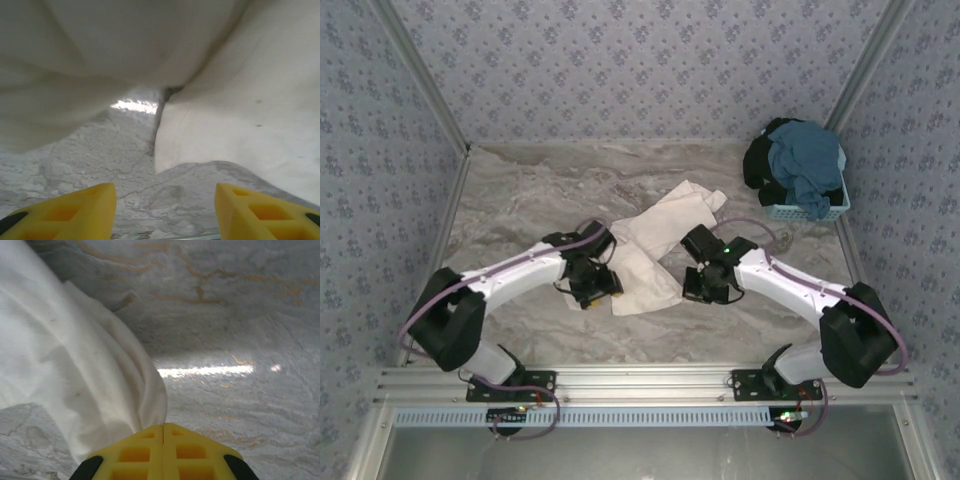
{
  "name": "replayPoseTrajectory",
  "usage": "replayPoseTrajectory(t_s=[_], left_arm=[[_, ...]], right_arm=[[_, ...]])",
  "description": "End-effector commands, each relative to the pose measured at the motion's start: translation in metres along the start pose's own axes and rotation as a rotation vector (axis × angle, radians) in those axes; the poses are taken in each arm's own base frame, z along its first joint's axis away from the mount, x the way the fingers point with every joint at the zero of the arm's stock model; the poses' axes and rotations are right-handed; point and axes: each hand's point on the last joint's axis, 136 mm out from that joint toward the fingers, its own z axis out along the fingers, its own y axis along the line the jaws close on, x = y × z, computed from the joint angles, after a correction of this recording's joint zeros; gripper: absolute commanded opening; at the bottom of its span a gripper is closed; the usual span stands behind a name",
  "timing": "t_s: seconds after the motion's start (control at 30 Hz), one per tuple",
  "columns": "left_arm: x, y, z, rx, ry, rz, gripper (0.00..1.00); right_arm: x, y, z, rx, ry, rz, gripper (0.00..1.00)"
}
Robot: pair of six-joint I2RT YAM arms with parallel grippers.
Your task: Fold and stack the t-shirts
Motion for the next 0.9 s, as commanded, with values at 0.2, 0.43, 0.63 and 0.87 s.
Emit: replayPoseTrajectory(t_s=[0.2,0.43,0.63,0.87], left_arm=[[0.009,0.001,0.033,-0.141,0.000,0.072,0.52],[-0.017,0.022,0.032,-0.287,-0.129,0.047,0.00],[-0.039,0.084,-0.058,-0.410,-0.335,-0.036,0.00],[-0.060,0.143,-0.153,-0.382,-0.492,-0.145,0.00]], right_arm=[[-0.016,-0.020,-0.039,0.069,-0.063,0.041,0.38],[-0.074,-0.037,-0.064,0.054,-0.213,0.139,0.39],[-0.126,-0.035,-0.067,0.042,-0.302,0.213,0.38],[-0.162,-0.017,-0.047,0.029,-0.296,0.288,0.36]])
